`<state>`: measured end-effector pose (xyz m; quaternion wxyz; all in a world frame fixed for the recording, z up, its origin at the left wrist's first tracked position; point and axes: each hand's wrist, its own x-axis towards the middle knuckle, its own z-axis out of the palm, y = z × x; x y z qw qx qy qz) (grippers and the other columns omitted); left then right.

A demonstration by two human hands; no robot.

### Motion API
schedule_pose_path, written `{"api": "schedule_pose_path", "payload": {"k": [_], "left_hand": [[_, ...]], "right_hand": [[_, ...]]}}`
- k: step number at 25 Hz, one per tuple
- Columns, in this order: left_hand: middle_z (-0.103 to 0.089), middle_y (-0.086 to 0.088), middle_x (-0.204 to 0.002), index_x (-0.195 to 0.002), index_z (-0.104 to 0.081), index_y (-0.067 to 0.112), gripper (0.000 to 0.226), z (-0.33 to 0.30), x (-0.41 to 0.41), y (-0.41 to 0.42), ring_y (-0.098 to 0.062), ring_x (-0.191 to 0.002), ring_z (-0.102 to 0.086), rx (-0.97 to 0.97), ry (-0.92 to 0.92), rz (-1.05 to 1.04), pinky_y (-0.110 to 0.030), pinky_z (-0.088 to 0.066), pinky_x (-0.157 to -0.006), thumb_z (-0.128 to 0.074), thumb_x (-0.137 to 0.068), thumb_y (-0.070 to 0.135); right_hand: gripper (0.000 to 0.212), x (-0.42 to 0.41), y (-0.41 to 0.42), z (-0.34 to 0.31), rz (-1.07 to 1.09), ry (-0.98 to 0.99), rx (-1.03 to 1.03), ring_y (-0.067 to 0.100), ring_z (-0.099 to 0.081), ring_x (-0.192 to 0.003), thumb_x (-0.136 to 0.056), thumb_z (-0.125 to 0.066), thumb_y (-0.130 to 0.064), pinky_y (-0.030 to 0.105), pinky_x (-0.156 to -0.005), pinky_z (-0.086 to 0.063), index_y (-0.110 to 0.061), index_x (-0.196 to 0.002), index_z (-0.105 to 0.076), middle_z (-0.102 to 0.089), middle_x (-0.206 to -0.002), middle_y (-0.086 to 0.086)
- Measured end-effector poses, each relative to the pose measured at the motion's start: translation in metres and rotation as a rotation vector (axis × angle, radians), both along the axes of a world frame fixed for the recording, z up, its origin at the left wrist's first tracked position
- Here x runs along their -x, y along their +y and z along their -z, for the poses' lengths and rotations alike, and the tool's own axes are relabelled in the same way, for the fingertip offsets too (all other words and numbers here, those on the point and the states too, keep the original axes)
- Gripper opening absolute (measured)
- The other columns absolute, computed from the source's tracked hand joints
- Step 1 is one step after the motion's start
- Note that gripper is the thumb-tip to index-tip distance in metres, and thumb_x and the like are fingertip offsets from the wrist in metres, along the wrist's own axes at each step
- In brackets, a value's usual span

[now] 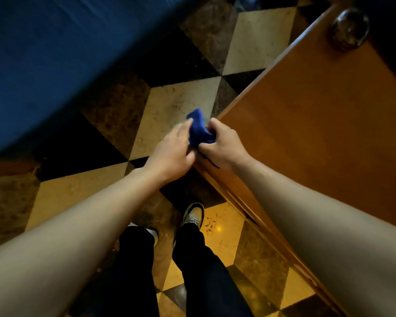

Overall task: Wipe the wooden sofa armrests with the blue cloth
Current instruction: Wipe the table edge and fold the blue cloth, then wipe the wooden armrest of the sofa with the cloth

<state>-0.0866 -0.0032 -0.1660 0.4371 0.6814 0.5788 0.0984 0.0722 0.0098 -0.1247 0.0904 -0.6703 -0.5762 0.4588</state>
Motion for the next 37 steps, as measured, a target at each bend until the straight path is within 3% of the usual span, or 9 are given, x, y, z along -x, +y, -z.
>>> {"api": "schedule_pose_path", "payload": {"k": [4, 8, 12, 15, 24, 29, 32, 35, 37], "left_hand": [[-0.015, -0.015, -0.166, -0.151, -0.036, 0.035, 0.086, -0.045, 0.102, -0.001, -0.037, -0.152, -0.016, -0.095, 0.070, -0.041, -0.049, -0.024, -0.120, -0.074, -0.078, 0.010], [-0.048, -0.014, -0.152, -0.098, -0.059, 0.018, 0.037, -0.084, 0.209, -0.021, -0.032, -0.149, -0.028, -0.127, 0.047, -0.140, -0.045, -0.027, -0.119, -0.080, -0.068, 0.013], [-0.071, 0.001, -0.081, -0.073, -0.056, 0.021, 0.030, -0.111, 0.303, -0.061, -0.014, -0.078, -0.066, 0.036, -0.082, -0.573, -0.034, -0.052, -0.068, -0.083, -0.065, 0.012], [-0.064, -0.003, -0.071, -0.082, -0.061, 0.006, 0.029, -0.121, 0.366, -0.103, -0.014, -0.062, -0.059, 0.101, -0.283, -0.872, -0.031, -0.050, -0.055, -0.084, -0.066, -0.001], [-0.070, -0.003, -0.100, -0.102, -0.060, 0.022, 0.023, -0.107, 0.476, -0.174, -0.019, -0.092, -0.068, 0.201, -0.423, -1.392, -0.037, -0.057, -0.074, -0.074, -0.085, 0.027], [-0.070, 0.003, -0.104, -0.098, -0.061, 0.035, 0.017, -0.121, 0.523, -0.125, -0.017, -0.096, -0.069, 0.120, -0.535, -1.495, -0.044, -0.059, -0.086, -0.074, -0.087, 0.034], [-0.073, -0.001, -0.109, -0.112, -0.063, 0.020, 0.036, -0.126, 0.540, -0.074, -0.017, -0.100, -0.070, 0.019, -0.507, -1.546, -0.041, -0.059, -0.087, -0.080, -0.082, 0.029], [-0.069, -0.004, -0.113, -0.116, -0.058, 0.017, 0.041, -0.120, 0.557, -0.038, -0.021, -0.103, -0.067, -0.034, -0.261, -1.564, -0.044, -0.058, -0.086, -0.080, -0.082, 0.023], [-0.061, -0.009, -0.123, -0.119, -0.052, 0.019, 0.043, -0.110, 0.567, -0.026, -0.027, -0.111, -0.058, 0.010, 0.098, -1.507, -0.049, -0.055, -0.088, -0.076, -0.084, 0.025]], "right_hand": [[0.024, 0.082, 0.007, -0.049, -0.184, 0.153, 0.010, 0.029, -0.066, -0.091, -0.082, -0.071, -0.003, 0.049, -0.084, -0.058, -0.003, -0.101, -0.058, -0.067, -0.100, 0.014], [0.024, 0.170, 0.012, -0.083, -0.337, 0.238, 0.034, 0.033, -0.069, -0.092, -0.082, -0.070, 0.001, 0.055, -0.082, -0.059, -0.003, -0.103, -0.059, -0.069, -0.101, 0.018], [0.029, 0.258, 0.009, -0.095, -0.393, 0.271, 0.055, 0.025, -0.074, -0.091, -0.082, -0.076, 0.000, 0.047, -0.082, -0.063, -0.009, -0.108, -0.066, -0.075, -0.099, 0.011], [0.029, 0.330, -0.006, -0.095, -0.425, 0.294, 0.053, 0.009, -0.075, -0.086, -0.082, -0.081, -0.007, 0.035, -0.079, -0.064, -0.018, -0.106, -0.070, -0.077, -0.095, 0.000], [0.025, 0.495, -0.033, -0.068, -0.690, 0.233, -0.016, -0.011, -0.061, -0.085, -0.092, -0.072, -0.023, 0.005, -0.063, -0.045, -0.044, -0.095, -0.057, -0.068, -0.093, -0.018], [0.041, 0.558, 0.013, -0.070, -0.541, 0.313, -0.166, 0.005, -0.061, -0.107, -0.095, -0.068, -0.021, 0.030, -0.089, -0.053, -0.049, -0.119, -0.051, -0.063, -0.114, -0.016], [0.050, 0.590, 0.048, -0.071, -0.425, 0.343, -0.262, -0.005, -0.055, -0.106, -0.093, -0.067, -0.020, 0.022, -0.086, -0.048, -0.048, -0.128, -0.045, -0.055, -0.124, -0.009], [0.047, 0.619, 0.062, -0.060, -0.411, 0.205, -0.417, -0.005, -0.045, -0.114, -0.092, -0.068, -0.028, 0.039, -0.095, -0.053, -0.040, -0.131, -0.045, -0.038, -0.140, -0.002], [0.054, 0.638, 0.061, -0.045, -0.518, -0.014, -0.447, 0.026, -0.029, -0.145, -0.096, -0.060, -0.044, 0.058, -0.116, -0.036, -0.040, -0.145, -0.037, -0.021, -0.160, 0.009]]}}
